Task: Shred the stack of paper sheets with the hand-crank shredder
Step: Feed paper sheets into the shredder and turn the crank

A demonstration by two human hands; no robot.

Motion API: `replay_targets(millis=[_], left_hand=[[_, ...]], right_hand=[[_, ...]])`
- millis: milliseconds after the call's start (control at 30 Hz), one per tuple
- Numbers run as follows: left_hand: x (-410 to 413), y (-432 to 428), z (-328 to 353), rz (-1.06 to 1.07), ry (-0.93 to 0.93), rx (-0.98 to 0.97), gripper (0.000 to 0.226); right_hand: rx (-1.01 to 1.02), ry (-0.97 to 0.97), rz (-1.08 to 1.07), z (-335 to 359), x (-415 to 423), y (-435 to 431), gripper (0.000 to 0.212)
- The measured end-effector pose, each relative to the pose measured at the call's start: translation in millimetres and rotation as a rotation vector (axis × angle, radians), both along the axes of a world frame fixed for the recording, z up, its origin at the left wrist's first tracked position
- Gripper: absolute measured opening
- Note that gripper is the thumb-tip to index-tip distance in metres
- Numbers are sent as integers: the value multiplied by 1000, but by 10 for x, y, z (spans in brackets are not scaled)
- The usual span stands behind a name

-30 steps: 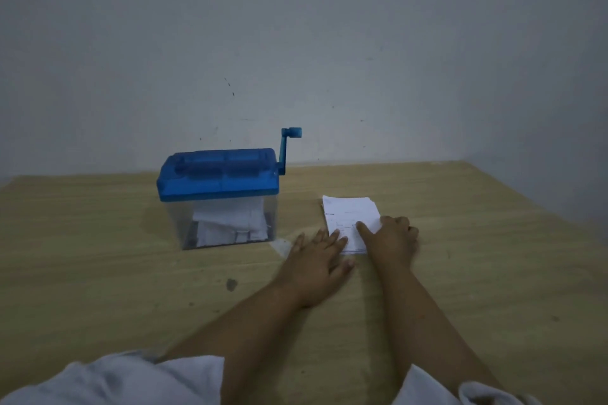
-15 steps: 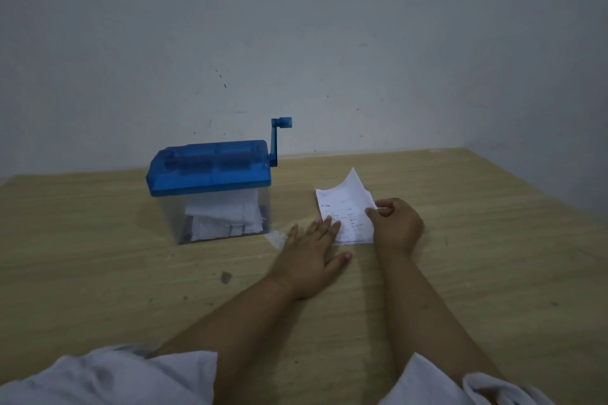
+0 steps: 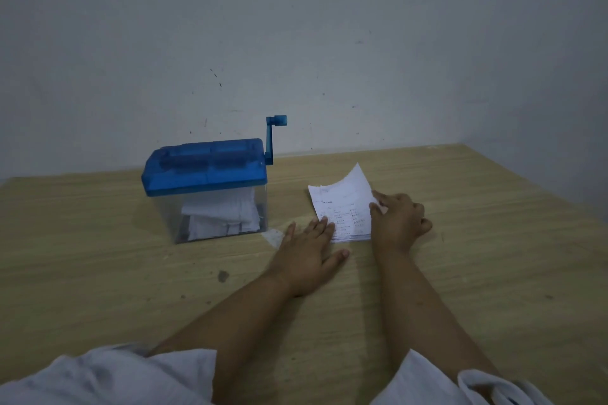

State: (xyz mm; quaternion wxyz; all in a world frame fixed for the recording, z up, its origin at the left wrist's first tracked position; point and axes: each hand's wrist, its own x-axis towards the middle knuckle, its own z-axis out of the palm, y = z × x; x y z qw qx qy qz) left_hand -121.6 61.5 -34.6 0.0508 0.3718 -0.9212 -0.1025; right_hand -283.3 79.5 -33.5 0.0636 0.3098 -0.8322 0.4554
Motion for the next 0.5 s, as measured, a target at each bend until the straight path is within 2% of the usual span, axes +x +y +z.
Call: replay_targets(millis=[167,300,400,500], left_hand=[[-10,-16,-22,2,6,-16,67],[-19,-25,-43,25,113,2,68],[20,-54,-42,21,384,-39,51],[145,22,51,-4,871,13,21]], right_hand=[[-97,-79,-2,1,-5,5,30],[-198,-144,57,-28,8,-25,18],[-403,-294,112,79,76,10,13],[-567,-413,97,307,167,134,10]])
